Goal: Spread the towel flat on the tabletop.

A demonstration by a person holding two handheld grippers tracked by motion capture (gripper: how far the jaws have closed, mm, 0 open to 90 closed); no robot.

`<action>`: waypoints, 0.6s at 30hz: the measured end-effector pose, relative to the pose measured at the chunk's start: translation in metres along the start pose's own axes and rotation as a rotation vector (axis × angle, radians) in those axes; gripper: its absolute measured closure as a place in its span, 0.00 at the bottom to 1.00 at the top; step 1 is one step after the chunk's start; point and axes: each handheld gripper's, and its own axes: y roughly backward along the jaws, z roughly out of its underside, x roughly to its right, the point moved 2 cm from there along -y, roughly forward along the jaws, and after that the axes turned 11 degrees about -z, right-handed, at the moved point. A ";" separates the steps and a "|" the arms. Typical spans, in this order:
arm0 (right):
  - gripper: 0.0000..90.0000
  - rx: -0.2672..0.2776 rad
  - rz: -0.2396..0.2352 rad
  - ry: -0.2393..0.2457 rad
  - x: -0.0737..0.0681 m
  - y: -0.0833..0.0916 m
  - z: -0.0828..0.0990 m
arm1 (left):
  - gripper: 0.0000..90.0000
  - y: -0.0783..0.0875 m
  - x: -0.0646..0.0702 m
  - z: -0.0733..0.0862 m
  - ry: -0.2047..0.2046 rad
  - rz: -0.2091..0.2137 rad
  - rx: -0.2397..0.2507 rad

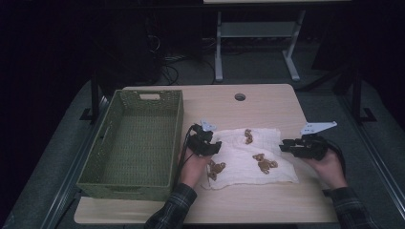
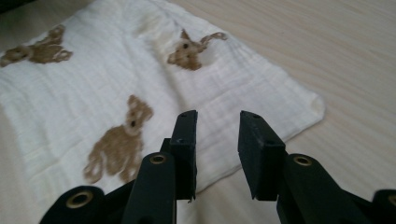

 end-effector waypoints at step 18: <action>0.73 -0.071 0.079 -0.090 0.081 -0.039 -0.022 | 0.65 -0.058 -0.033 -0.002 0.096 -0.113 -0.088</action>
